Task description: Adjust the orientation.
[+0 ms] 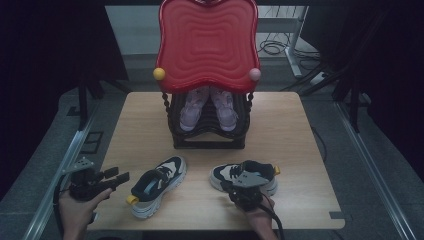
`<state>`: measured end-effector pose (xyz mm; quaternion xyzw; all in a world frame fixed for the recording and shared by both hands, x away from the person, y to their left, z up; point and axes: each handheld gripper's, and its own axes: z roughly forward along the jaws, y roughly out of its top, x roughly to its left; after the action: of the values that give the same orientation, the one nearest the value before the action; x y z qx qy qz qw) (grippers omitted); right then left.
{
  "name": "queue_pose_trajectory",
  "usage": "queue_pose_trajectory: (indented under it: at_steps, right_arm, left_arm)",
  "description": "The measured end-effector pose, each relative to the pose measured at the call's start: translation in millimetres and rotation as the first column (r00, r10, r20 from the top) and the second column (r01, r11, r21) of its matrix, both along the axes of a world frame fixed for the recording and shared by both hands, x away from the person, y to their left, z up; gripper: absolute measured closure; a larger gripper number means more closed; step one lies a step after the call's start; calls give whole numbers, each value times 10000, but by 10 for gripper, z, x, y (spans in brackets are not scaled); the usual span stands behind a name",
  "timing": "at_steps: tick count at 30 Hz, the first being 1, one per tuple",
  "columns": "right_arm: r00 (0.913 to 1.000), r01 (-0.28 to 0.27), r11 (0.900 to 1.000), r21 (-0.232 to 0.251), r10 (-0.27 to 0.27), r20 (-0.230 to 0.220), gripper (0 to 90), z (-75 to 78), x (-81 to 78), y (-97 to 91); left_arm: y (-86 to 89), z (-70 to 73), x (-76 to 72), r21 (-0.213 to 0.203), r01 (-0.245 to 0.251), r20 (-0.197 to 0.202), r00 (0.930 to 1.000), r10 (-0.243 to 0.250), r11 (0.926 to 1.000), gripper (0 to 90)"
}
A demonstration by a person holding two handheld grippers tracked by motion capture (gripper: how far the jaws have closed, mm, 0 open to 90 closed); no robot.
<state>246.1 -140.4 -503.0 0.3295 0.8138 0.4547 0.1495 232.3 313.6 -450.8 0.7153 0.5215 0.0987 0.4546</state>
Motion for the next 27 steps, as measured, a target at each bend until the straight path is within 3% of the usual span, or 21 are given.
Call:
queue_pose_trajectory:
  at_steps: [6, 8, 11, 16, 19, 27]
  right_arm:
    - [9951, 463, 9960, 758, -526, 834, 898, 349, 3, -294]
    - [9884, 667, 9928, 993, -794, 1298, 897, 453, 8, -417]
    - [9781, 1154, 9838, 1370, -1366, 1569, 898, 579, 36, -643]
    - [9608, 1928, 9598, 2039, -2268, 1594, 898, 668, 110, -1009]
    - [9550, 2210, 9448, 2418, -2599, 1426, 898, 667, 141, -1169]
    - [9457, 2805, 9322, 2286, -3092, 1006, 898, 538, 292, -1483]
  left_arm:
    - [-37, -25, 22, 57, 98, -89, 9999, -97, 9999, 413]
    - [-43, -31, 27, 70, 116, -118, 9999, -116, 9999, 412]
    - [-39, -34, 28, 52, 112, -127, 9999, -111, 9999, 412]
    - [-38, -39, 29, 1, 116, -117, 9999, -116, 9999, 411]
    - [-47, -46, 35, 7, 172, -158, 9997, -171, 9999, 409]
    - [-56, -80, 60, -16, 242, -241, 9994, -242, 9997, 408]
